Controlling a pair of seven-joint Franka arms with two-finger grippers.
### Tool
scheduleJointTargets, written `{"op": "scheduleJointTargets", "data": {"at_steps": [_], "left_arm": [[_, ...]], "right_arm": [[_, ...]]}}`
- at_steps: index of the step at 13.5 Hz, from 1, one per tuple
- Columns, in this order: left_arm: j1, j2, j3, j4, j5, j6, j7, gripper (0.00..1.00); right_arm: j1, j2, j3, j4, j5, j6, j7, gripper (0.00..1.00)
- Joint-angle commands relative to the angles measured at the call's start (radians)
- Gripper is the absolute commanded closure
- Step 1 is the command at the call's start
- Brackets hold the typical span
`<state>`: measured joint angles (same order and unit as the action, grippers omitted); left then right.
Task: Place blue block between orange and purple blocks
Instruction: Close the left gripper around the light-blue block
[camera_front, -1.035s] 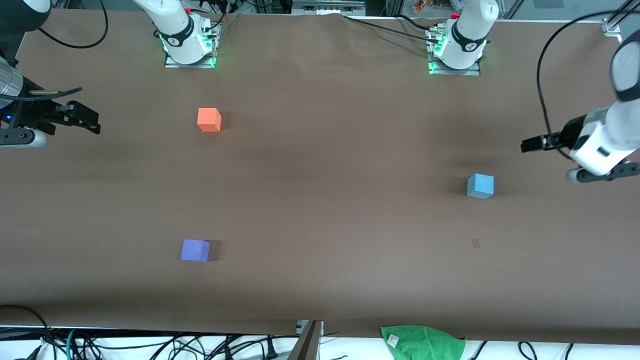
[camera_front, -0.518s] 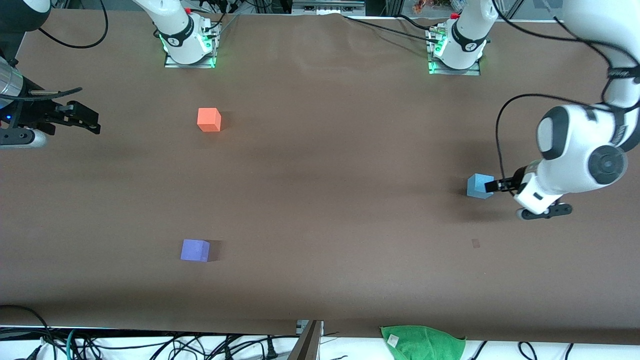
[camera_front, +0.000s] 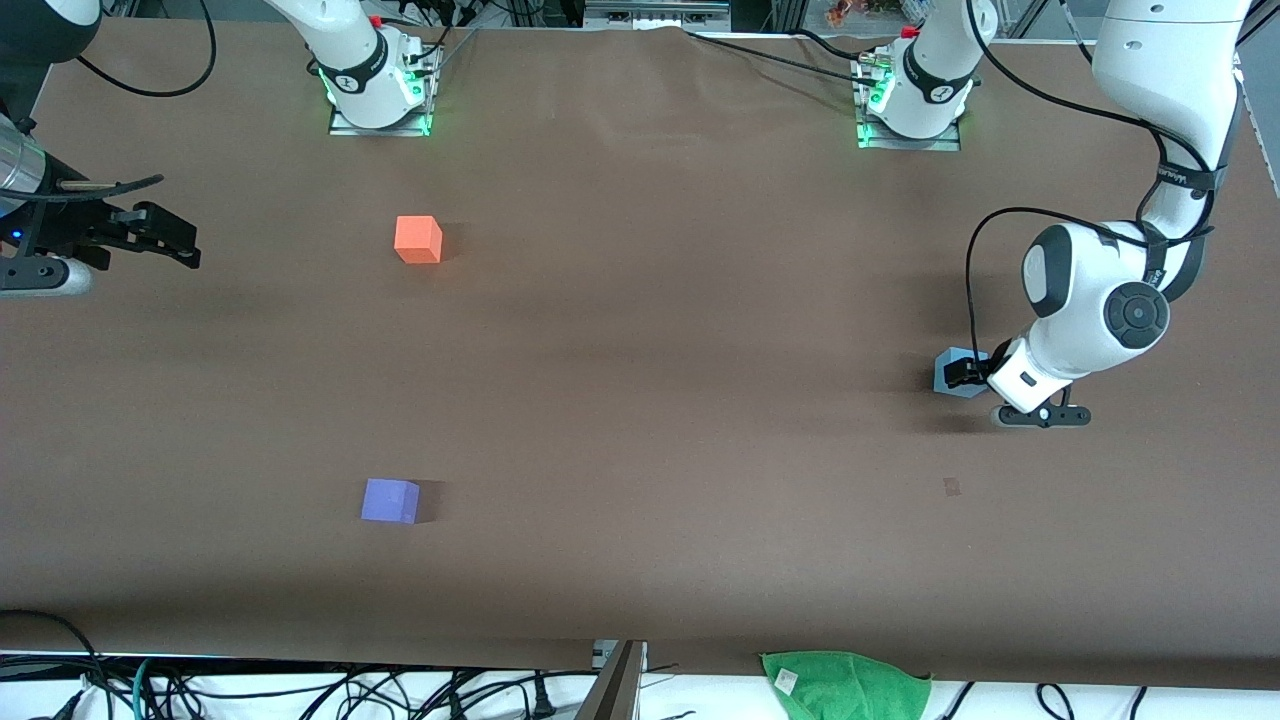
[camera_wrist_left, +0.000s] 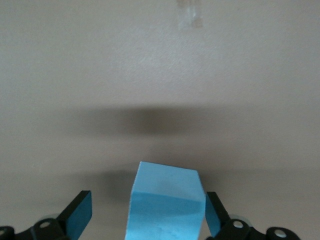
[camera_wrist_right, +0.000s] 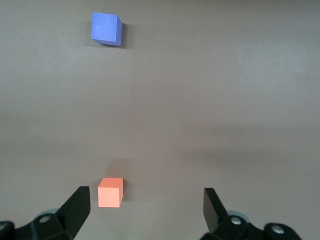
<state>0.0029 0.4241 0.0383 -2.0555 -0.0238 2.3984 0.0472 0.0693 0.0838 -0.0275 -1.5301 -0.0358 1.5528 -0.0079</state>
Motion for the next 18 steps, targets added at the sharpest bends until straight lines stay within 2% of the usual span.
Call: {"op": "scheduleJointTargets", "data": {"at_steps": [1,3,8,12,15,18], "left_arm": [[0.003,-0.019,-0.008,-0.032,-0.019,0.016,0.046,0.0],[0.005,-0.019,-0.008,-0.072,-0.019,0.025,0.054,0.0],[0.005,-0.039,-0.021,-0.064,-0.019,0.018,0.051,0.0],[0.006,-0.068,-0.029,-0.019,-0.028,-0.102,0.051,0.0],[0.008,-0.065,-0.029,-0.024,-0.048,-0.104,0.06,0.0],[0.008,-0.076,-0.029,-0.089,-0.048,-0.042,0.129,0.0]], "right_arm": [[-0.008,0.008,0.003,0.022,-0.001,-0.008,-0.011,0.0],[-0.008,0.008,0.003,0.022,0.001,-0.008,-0.009,0.0],[-0.008,0.008,0.003,0.022,0.001,-0.008,-0.009,0.0],[-0.009,0.008,0.003,0.022,0.002,-0.008,-0.011,0.0],[-0.009,0.008,0.003,0.022,0.002,-0.008,-0.009,0.0],[-0.009,0.008,0.003,0.022,0.002,-0.008,-0.011,0.0]]}}
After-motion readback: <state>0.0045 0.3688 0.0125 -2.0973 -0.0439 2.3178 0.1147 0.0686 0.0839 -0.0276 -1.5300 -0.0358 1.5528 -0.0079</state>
